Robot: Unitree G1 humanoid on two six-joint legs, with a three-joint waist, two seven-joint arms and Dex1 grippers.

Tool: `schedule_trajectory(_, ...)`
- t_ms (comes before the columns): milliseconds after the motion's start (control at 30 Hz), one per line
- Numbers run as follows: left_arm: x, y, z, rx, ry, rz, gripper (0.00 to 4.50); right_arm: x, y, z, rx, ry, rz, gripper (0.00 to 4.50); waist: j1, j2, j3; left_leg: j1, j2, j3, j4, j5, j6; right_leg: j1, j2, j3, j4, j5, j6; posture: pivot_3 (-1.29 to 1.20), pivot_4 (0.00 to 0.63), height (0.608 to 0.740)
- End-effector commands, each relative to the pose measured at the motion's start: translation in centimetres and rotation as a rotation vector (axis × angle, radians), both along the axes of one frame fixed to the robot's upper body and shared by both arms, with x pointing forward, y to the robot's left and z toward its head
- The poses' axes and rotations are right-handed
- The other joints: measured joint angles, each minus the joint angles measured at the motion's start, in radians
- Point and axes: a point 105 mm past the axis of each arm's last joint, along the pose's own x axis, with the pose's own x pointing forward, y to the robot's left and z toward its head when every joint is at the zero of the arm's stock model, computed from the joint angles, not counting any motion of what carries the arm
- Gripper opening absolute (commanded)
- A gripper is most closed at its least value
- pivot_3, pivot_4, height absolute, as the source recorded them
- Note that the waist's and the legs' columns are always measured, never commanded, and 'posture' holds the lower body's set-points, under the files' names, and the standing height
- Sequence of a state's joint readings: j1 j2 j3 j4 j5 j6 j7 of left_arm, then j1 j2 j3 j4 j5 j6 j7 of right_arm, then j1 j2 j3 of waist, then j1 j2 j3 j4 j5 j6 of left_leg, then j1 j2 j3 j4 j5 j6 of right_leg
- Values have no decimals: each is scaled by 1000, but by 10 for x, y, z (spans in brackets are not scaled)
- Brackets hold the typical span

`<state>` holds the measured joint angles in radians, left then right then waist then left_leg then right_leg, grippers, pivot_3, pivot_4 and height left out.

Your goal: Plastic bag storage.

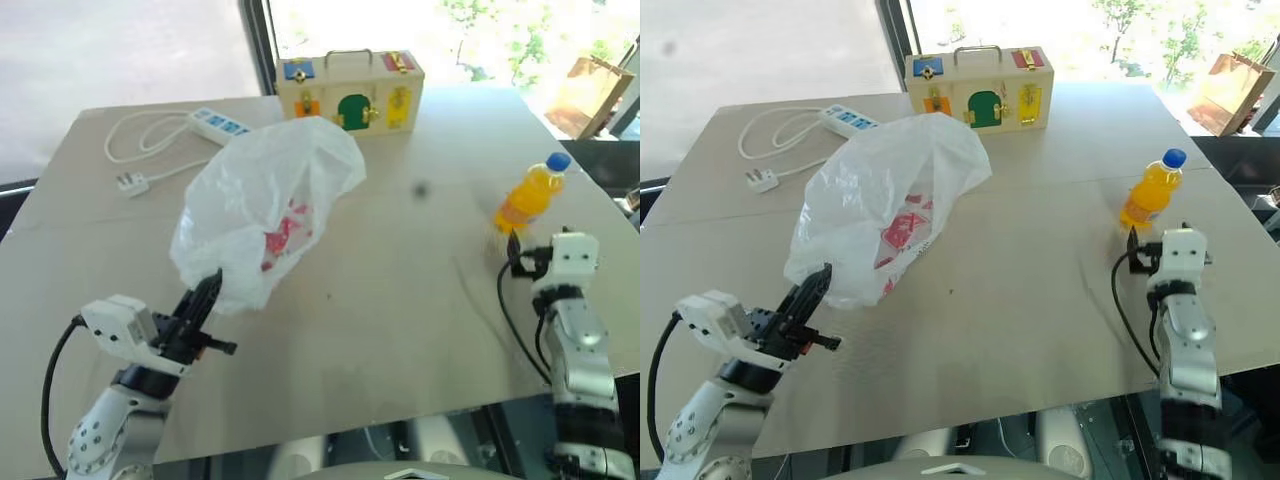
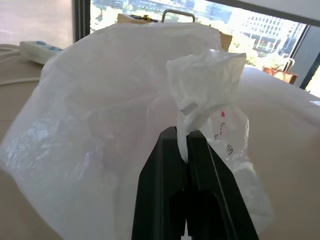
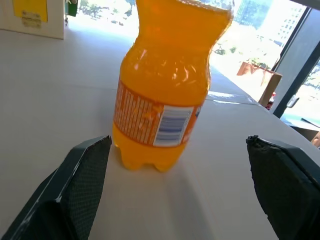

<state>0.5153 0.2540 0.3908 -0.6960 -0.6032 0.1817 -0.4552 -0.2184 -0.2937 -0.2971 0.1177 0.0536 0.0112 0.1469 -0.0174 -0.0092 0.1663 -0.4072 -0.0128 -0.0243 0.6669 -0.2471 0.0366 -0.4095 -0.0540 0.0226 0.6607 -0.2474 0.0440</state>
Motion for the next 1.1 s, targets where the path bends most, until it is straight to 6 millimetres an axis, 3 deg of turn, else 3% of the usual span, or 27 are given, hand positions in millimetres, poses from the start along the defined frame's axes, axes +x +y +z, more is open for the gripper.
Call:
schedule_trajectory(33,-8,-1,5,39,-40,16,0,17,-3,8,42,-5,29,4470,3,0,0,0,0,0,0,0,0,0,0,0,0,0,0,0,150,739)
schedule_trajectory(233,-15,-3,3,50,-43,42,0,36,-3,6,101,30,65,4470,4,0,0,0,0,0,0,0,0,1,0,0,0,0,0,0,150,739)
schedule_trajectory(500,-20,11,8,56,-70,155,0,43,1,16,87,-9,112,4470,2,0,0,0,1,1,0,0,1,1,0,0,0,0,0,0,150,739)
schedule_trajectory(633,-20,10,8,57,-70,154,0,44,21,29,16,-44,227,4470,1,0,0,0,1,1,0,0,1,0,1,0,0,0,0,0,150,739)
schedule_trajectory(667,-20,10,8,56,-70,154,0,44,27,31,9,-48,259,3973,-1,0,0,0,1,1,0,0,1,0,1,0,0,0,0,0,150,739)
schedule_trajectory(833,-16,10,7,56,-72,145,0,46,57,46,-6,-75,384,3973,-4,0,0,1,2,3,0,0,1,0,2,2,1,0,0,0,150,739)
schedule_trajectory(1100,-13,9,7,67,-76,126,0,58,47,43,1,-40,314,3973,5,0,0,1,2,2,0,-1,1,1,2,1,0,0,0,0,150,739)
